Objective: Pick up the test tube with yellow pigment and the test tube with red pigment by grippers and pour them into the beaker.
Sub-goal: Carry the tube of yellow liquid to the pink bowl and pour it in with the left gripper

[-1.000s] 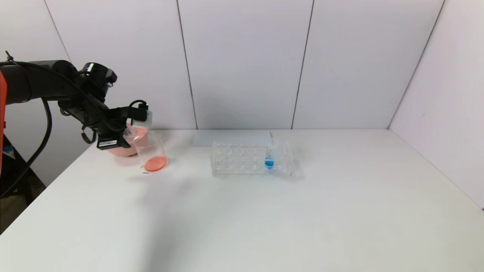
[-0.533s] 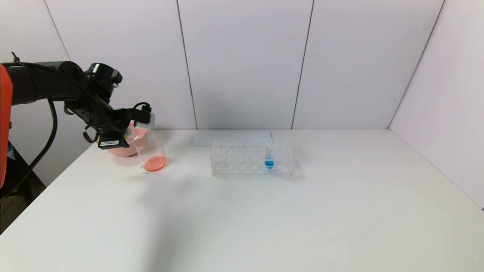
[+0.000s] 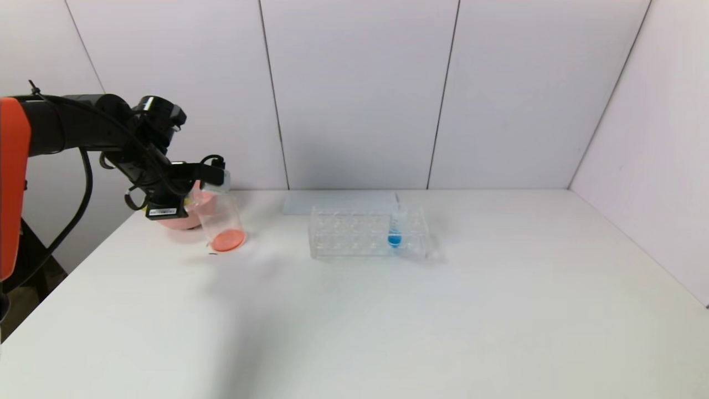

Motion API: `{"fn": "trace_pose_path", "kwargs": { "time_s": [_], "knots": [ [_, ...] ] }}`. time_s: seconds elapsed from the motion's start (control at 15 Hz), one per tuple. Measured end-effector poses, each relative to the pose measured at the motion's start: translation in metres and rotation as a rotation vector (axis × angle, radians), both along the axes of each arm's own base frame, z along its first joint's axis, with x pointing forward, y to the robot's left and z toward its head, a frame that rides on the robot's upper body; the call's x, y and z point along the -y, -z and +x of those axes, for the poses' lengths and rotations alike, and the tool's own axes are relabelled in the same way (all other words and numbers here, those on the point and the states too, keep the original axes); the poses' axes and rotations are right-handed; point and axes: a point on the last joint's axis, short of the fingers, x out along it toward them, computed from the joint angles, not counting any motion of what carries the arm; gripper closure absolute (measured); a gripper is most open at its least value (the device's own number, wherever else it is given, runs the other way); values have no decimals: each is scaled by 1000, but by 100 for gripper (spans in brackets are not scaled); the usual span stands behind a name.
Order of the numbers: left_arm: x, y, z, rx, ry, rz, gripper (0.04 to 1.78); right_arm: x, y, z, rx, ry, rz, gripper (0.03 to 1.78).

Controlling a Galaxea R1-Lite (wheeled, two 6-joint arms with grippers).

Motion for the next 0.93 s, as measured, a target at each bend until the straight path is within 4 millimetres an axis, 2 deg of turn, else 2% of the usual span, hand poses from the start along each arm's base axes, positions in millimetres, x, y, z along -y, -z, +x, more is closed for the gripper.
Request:
{"fn": "trace_pose_path", "kwargs": {
  "time_s": [0.93],
  "knots": [
    [4, 6, 3, -15, -40, 82, 130, 0, 0, 0, 0, 0, 0, 11]
  ]
}}
